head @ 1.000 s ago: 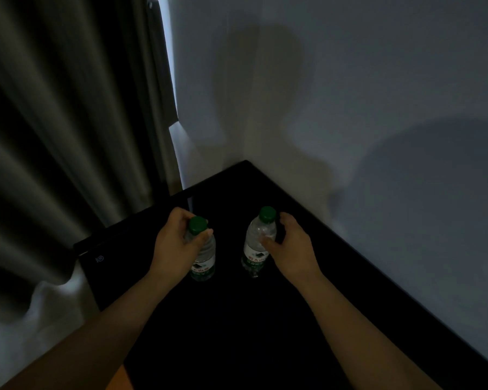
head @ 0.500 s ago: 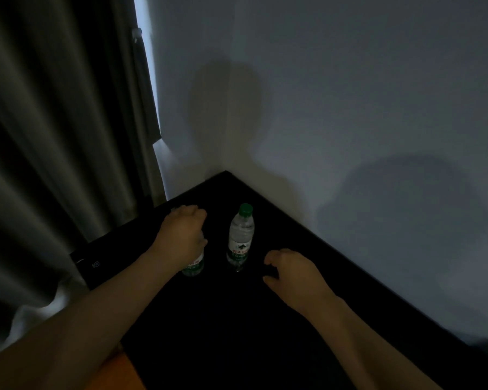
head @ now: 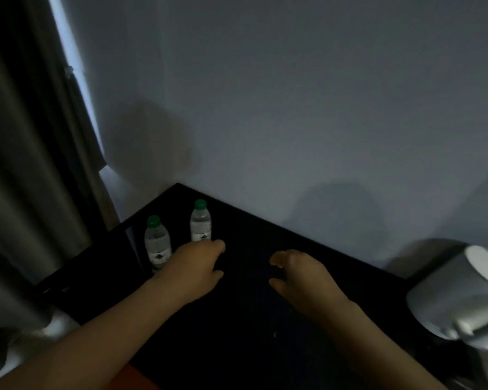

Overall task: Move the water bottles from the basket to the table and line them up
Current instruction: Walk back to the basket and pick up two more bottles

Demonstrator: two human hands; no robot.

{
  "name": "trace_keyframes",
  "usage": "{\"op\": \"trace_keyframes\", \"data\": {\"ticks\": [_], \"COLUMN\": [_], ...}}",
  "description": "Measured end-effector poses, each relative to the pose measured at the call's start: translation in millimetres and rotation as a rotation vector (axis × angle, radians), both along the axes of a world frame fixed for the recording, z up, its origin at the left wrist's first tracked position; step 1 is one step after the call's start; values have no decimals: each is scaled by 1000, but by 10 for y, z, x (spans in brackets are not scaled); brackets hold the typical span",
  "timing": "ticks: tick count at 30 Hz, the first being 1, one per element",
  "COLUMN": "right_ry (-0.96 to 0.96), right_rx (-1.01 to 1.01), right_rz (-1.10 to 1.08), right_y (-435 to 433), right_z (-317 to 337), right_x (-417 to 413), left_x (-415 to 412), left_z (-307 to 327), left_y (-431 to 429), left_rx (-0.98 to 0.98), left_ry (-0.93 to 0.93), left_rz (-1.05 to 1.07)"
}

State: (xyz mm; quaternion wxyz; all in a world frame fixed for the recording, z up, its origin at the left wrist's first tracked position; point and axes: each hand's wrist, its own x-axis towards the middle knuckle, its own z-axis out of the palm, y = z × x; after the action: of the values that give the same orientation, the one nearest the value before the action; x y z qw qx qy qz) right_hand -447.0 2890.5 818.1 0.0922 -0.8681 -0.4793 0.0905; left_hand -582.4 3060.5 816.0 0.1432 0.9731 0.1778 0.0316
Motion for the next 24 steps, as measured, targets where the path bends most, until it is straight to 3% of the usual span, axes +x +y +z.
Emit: {"op": "trace_keyframes", "data": {"ticks": [11, 24], "right_ry": [-107, -212], "right_rx": [46, 27], "right_rz": [-444, -959], "right_y": [-2161, -5388], "right_z": [404, 728], "right_x": [7, -542], "left_x": [800, 1418], "left_z": [502, 693], "left_y": [-1675, -4980], "left_rx": [19, 61], "left_ry": [-60, -110], "left_rz": [-419, -949]}}
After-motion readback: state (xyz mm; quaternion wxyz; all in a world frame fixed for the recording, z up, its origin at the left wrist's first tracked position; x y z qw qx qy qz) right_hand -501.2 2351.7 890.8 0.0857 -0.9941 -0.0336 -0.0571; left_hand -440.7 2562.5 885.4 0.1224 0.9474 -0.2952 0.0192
